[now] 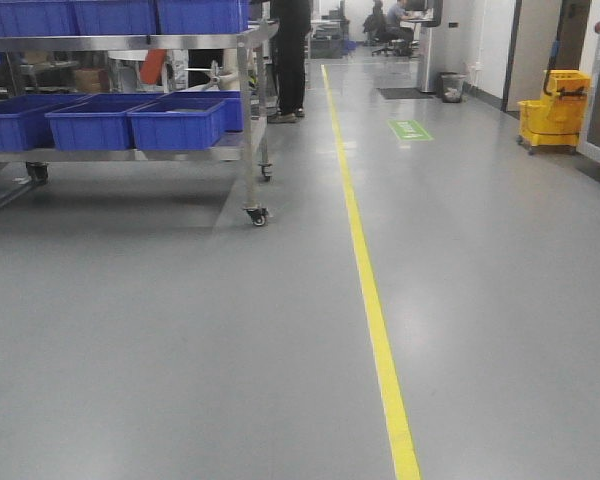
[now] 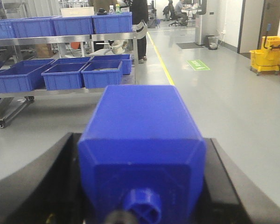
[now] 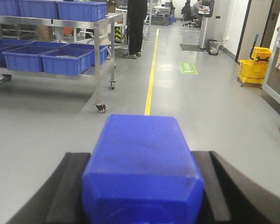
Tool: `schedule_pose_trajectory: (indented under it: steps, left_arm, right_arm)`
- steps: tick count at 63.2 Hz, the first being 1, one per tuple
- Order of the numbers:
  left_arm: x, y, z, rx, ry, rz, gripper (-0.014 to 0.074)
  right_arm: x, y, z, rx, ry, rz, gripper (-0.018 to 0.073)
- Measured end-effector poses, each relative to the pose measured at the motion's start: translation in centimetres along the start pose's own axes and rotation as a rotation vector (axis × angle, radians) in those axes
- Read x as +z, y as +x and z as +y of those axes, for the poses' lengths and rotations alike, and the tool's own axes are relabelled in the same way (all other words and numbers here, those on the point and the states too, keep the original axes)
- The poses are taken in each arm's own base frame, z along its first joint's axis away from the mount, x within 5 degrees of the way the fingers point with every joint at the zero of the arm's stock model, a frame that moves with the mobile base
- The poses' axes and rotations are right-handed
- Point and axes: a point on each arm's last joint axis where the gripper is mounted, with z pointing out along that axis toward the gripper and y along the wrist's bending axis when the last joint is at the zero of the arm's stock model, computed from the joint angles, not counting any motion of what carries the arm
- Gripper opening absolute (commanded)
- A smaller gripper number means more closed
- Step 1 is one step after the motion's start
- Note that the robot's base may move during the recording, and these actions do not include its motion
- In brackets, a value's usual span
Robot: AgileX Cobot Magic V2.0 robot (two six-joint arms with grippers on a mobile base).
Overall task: Pick and sort blue part to right shelf
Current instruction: 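Drive the base away from the table holding both parts, then drive down the aisle toward the bin shelf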
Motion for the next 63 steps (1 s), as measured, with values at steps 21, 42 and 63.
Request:
schedule_pose_trajectory:
  steps: [21,42,63]
  left_arm:
    - [0.0,0.0,0.0,0.0,0.0,0.0,0.0261]
    - [0.0,0.0,0.0,0.0,0.0,0.0,0.0261]
    - [0.0,0.0,0.0,0.0,0.0,0.0,0.0261]
  right_arm:
    - [0.0,0.0,0.0,0.0,0.0,0.0,0.0399]
    - [0.0,0.0,0.0,0.0,0.0,0.0,0.0399]
    - [0.0,0.0,0.0,0.0,0.0,0.0,0.0399]
